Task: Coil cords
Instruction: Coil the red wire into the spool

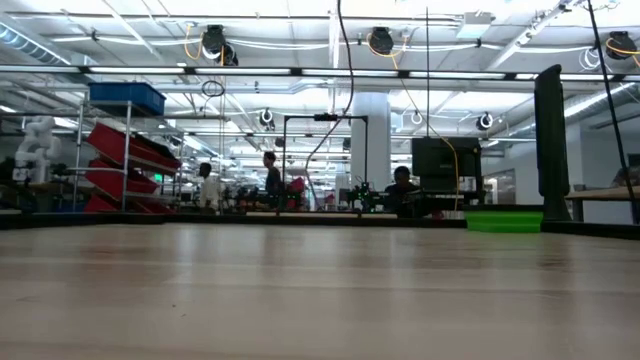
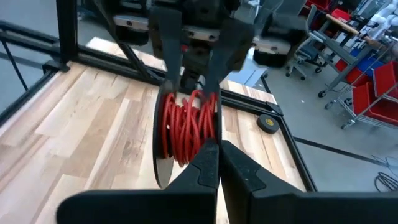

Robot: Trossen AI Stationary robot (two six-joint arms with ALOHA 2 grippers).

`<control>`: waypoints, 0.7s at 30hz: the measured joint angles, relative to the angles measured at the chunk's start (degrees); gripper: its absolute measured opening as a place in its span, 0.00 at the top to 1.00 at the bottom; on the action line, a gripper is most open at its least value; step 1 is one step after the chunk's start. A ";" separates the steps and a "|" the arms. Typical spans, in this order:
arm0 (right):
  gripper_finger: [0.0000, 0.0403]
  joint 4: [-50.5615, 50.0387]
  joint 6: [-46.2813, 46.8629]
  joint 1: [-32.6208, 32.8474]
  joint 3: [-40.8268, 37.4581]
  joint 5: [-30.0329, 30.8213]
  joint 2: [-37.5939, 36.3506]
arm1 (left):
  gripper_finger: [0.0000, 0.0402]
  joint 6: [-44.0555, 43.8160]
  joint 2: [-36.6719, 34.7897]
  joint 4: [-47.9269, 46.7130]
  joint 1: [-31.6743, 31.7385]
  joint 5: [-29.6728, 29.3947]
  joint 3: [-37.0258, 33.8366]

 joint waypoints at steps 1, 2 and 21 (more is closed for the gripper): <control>1.00 0.41 0.14 0.00 -0.03 0.32 -0.11 | 0.73 -0.04 -0.58 -1.74 -0.36 -1.49 0.30; 1.00 0.81 0.32 -0.02 -0.04 0.42 -0.31 | 0.70 -0.21 -1.27 -2.54 -0.68 -3.18 0.80; 1.00 3.02 -1.53 -3.76 4.37 0.15 -1.07 | 0.59 -11.94 -7.67 -9.63 -10.06 -17.34 -0.33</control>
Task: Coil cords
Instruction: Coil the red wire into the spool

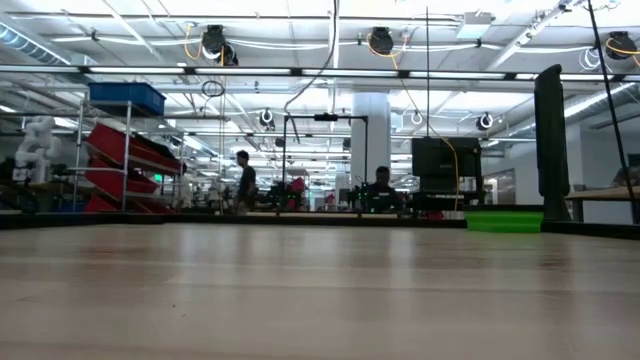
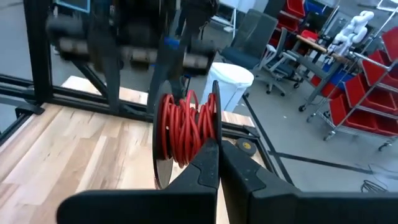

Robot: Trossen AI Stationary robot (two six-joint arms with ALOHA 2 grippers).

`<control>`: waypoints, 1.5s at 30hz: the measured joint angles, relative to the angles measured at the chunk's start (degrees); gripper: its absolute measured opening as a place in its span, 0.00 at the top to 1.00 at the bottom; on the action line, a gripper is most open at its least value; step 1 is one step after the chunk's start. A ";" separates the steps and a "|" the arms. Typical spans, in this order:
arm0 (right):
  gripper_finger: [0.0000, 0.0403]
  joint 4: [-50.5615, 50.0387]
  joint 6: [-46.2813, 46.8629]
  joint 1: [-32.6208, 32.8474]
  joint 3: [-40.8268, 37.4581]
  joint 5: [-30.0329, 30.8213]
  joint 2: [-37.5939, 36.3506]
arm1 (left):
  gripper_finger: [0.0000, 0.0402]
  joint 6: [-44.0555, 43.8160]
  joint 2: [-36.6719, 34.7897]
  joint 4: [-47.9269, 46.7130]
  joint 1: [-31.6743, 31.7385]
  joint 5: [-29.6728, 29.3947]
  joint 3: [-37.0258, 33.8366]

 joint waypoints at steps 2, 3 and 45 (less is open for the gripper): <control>1.00 0.73 -0.35 0.00 0.00 -0.23 0.00 | 0.59 -3.14 1.64 -1.55 0.04 -0.10 -0.05; 1.00 1.01 -0.48 0.00 0.00 -0.80 0.00 | 0.59 -4.64 2.50 -2.14 0.10 -0.11 -0.07; 1.00 -1.38 1.38 0.94 0.07 -1.22 -1.97 | 0.59 -3.02 30.68 36.17 -10.85 -52.22 -0.04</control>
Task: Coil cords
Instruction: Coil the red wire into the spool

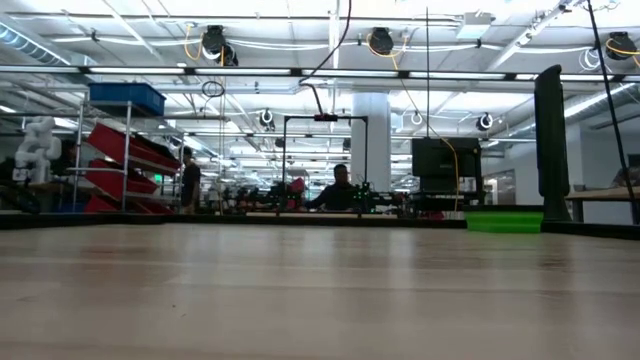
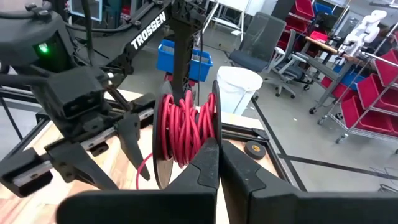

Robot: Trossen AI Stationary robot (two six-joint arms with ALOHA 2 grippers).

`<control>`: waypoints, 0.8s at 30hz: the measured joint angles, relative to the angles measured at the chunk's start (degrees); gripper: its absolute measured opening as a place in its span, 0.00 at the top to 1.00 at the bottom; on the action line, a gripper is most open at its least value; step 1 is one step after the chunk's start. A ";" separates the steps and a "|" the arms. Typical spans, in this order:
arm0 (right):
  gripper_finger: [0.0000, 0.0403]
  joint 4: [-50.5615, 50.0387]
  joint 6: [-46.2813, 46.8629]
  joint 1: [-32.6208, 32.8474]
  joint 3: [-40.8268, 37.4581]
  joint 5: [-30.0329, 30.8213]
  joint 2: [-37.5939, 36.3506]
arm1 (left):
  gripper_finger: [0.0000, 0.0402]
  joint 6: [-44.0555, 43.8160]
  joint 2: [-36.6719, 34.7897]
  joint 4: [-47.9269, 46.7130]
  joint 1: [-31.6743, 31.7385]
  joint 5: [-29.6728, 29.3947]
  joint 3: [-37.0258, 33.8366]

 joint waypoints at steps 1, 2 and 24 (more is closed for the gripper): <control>1.00 -0.02 0.17 0.00 0.00 -0.03 0.00 | 0.59 -1.22 0.00 -0.42 0.19 0.08 0.00; 1.00 -0.03 0.25 0.00 0.00 -0.06 0.00 | 0.59 -2.32 0.00 -0.99 0.30 0.19 0.00; 1.00 0.08 0.29 1.84 0.00 -0.31 0.00 | 0.59 -2.91 0.04 -2.89 3.96 3.87 0.02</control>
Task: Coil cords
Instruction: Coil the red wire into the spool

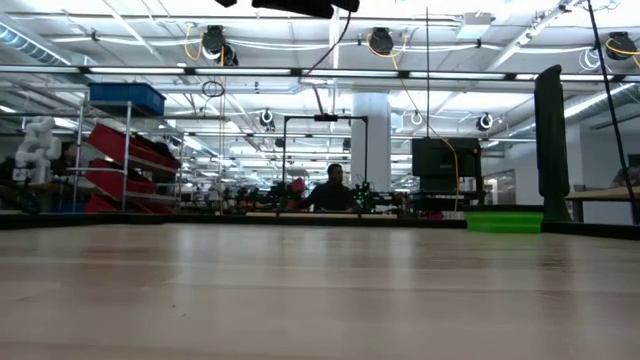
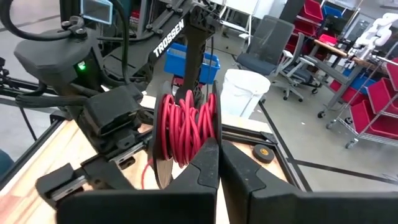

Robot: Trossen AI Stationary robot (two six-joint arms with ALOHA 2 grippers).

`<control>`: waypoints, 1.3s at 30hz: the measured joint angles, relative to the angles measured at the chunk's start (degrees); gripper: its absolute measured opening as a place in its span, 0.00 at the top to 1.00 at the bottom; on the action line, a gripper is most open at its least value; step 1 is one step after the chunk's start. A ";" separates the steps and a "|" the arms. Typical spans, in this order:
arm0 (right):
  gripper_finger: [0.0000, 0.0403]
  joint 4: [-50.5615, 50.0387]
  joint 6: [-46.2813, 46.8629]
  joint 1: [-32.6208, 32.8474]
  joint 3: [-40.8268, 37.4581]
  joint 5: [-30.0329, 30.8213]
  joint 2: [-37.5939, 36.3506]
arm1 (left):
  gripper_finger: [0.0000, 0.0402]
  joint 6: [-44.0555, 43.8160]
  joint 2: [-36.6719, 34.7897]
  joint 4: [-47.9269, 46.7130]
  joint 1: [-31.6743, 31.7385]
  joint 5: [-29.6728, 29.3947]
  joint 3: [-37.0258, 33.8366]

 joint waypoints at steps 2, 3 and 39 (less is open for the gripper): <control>1.00 0.17 -0.02 0.00 0.00 0.02 0.00 | 0.59 -1.06 0.00 0.32 0.20 1.35 0.00; 1.00 0.21 -0.05 0.00 0.00 0.00 0.00 | 0.59 -1.58 0.00 0.64 0.35 2.23 0.00; 1.00 -0.85 -0.66 0.00 0.00 0.02 0.00 | 0.59 -1.35 4.02 8.15 4.01 23.08 0.04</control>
